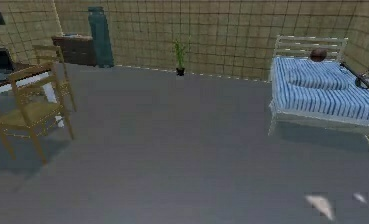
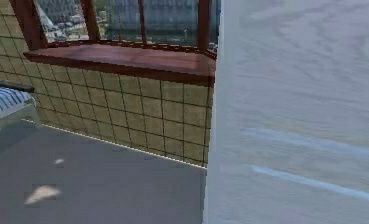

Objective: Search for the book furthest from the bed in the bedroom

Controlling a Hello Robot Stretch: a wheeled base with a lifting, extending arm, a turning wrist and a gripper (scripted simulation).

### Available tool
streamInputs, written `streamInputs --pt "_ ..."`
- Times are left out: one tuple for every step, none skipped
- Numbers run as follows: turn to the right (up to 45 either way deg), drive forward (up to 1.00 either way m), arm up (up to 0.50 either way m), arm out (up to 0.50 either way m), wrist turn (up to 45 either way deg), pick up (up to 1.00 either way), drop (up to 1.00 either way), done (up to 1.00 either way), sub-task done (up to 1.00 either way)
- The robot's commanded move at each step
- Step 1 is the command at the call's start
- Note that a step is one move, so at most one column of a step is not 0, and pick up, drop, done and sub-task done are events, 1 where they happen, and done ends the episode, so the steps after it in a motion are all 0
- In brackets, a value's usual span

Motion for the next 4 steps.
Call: streamInputs --pt "45.0 0.00 0.00 0.00 0.0 0.00 0.00 0.00 0.00" --pt "9.0 0.00 0.00 0.00 0.0 0.00 0.00 0.00 0.00" --pt "0.0 0.45 0.00 0.00 0.0 0.00 0.00 0.00 0.00" --pt "-30.0 0.00 0.00 0.00 0.0 0.00 0.00 0.00 0.00"
